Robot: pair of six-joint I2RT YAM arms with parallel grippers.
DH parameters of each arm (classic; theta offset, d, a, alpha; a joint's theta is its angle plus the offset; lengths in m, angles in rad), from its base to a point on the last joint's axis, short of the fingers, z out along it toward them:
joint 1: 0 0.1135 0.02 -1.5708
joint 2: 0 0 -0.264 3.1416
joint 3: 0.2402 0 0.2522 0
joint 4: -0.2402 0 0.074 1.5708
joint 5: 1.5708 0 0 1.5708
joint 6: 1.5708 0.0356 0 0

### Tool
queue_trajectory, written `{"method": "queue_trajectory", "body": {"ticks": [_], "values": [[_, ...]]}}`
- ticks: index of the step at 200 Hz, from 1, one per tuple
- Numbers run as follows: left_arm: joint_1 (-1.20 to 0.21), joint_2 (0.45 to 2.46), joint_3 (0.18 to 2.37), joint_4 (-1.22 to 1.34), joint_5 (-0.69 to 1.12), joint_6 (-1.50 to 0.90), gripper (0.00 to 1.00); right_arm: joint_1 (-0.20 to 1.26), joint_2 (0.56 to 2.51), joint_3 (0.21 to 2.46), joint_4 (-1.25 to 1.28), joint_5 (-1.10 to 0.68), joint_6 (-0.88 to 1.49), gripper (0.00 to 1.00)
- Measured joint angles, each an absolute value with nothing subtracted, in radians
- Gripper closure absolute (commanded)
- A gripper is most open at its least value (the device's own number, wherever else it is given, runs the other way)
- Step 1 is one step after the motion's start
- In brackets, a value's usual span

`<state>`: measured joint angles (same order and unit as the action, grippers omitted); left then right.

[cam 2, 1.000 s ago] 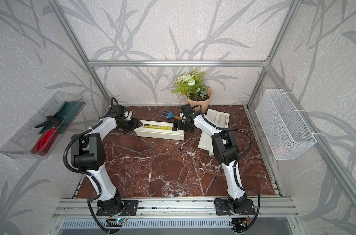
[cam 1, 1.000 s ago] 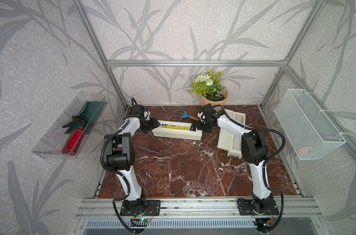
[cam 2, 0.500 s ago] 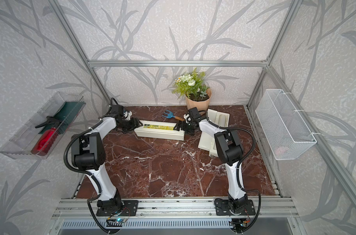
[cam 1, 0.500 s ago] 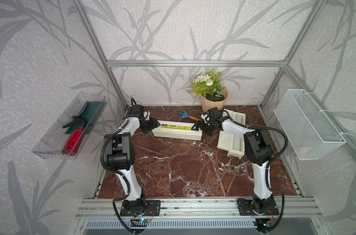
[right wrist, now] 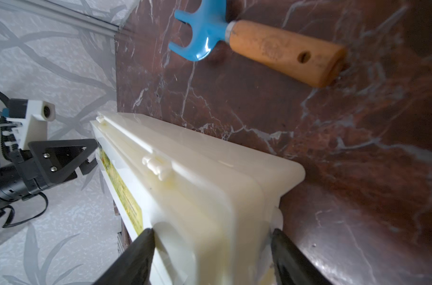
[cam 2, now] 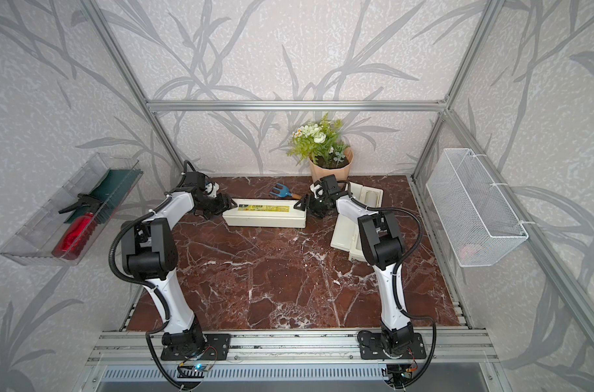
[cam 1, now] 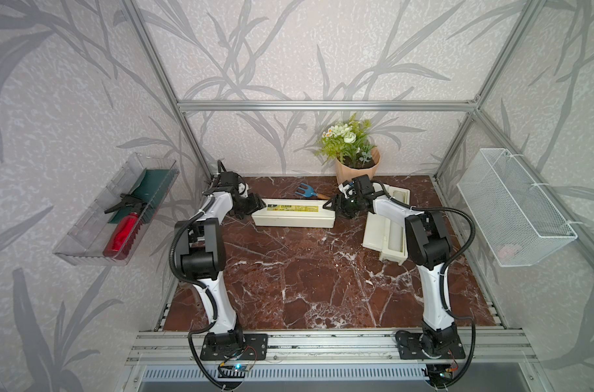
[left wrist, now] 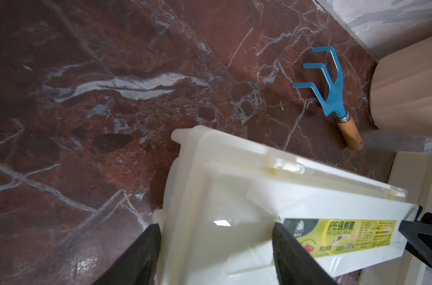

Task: Put plastic wrap rolls into dispensers
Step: Close the lid on the plastic wrap cutting box.

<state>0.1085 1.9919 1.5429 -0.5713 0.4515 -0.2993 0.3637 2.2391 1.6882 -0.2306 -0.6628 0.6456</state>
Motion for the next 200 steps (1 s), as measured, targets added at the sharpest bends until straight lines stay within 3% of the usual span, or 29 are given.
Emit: {"method": "queue_trajectory", "body": {"ticks": [17, 40, 97, 107, 121, 139, 161, 182, 200], "values": [[0.108, 2.006, 1.567, -0.577, 0.450, -0.299, 0.29, 0.366, 2.240, 1.684, -0.230, -0.660, 0.633, 0.11], [0.107, 2.020, 1.596, -0.603, 0.447, -0.294, 0.27, 0.376, 2.230, 1.684, -0.262, -0.607, 0.550, 0.00], [0.105, 2.021, 1.621, -0.637, 0.387, -0.292, 0.18, 0.424, 2.226, 1.947, -0.498, -0.352, 0.235, 0.00], [0.102, 2.016, 1.621, -0.637, 0.366, -0.294, 0.05, 0.430, 2.226, 1.964, -0.492, -0.332, 0.196, 0.00], [0.100, 2.008, 1.620, -0.635, 0.334, -0.307, 0.01, 0.437, 2.230, 1.974, -0.493, -0.337, 0.138, 0.00], [0.100, 1.987, 1.618, -0.632, 0.299, -0.320, 0.00, 0.435, 2.288, 2.075, -0.538, -0.394, 0.068, 0.00], [0.101, 1.929, 1.598, -0.622, 0.279, -0.335, 0.01, 0.435, 2.461, 2.389, -0.672, -0.481, -0.022, 0.00], [0.100, 1.824, 1.502, -0.576, 0.292, -0.362, 0.07, 0.437, 2.629, 2.688, -0.834, -0.537, -0.098, 0.00], [0.085, 1.724, 1.369, -0.521, 0.322, -0.398, 0.14, 0.438, 2.682, 2.751, -0.922, -0.572, -0.133, 0.00]]}}
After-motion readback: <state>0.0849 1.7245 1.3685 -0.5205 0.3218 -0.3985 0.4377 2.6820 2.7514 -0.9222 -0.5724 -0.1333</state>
